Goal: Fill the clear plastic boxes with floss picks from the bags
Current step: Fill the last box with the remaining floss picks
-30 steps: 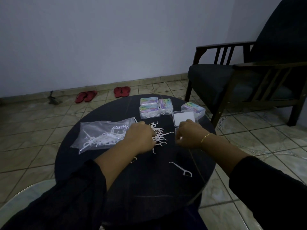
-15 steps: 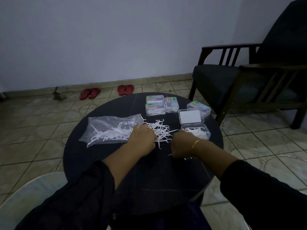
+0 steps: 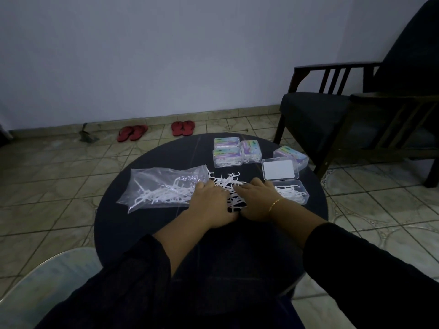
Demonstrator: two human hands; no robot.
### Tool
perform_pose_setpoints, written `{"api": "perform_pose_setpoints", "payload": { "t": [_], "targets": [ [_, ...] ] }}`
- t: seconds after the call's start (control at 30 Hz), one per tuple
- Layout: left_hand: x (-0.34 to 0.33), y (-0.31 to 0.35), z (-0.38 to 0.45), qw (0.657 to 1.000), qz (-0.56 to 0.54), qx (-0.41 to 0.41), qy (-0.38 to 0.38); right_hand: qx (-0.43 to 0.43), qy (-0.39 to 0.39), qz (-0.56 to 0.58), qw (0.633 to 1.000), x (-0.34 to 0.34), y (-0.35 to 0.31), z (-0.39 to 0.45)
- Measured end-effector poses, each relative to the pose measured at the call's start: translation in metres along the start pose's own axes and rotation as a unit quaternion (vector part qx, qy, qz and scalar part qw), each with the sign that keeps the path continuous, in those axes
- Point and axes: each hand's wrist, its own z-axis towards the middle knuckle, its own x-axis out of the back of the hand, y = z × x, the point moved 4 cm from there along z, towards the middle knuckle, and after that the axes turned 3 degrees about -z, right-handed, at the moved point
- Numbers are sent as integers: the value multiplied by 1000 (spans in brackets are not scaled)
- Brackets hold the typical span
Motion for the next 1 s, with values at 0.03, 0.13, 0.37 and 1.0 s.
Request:
{"api": "perform_pose_setpoints", "payload": {
  "t": [0.03,0.13,0.37,1.0],
  "targets": [
    [0,2,1,1000,-5,-4,-9,1,-2,-8,1000,1,-1,2],
    [2,6,1,1000,-21,-11,-11,5,8,-28,1000,3,-4,2],
    [6,5,-4,999,-24,-26,1,2,49,-28,998,4,-3,-4],
    [1,-2,-14,998,-51,-22,-17,27,58,-83,995,14,-8,-23]
  ]
}}
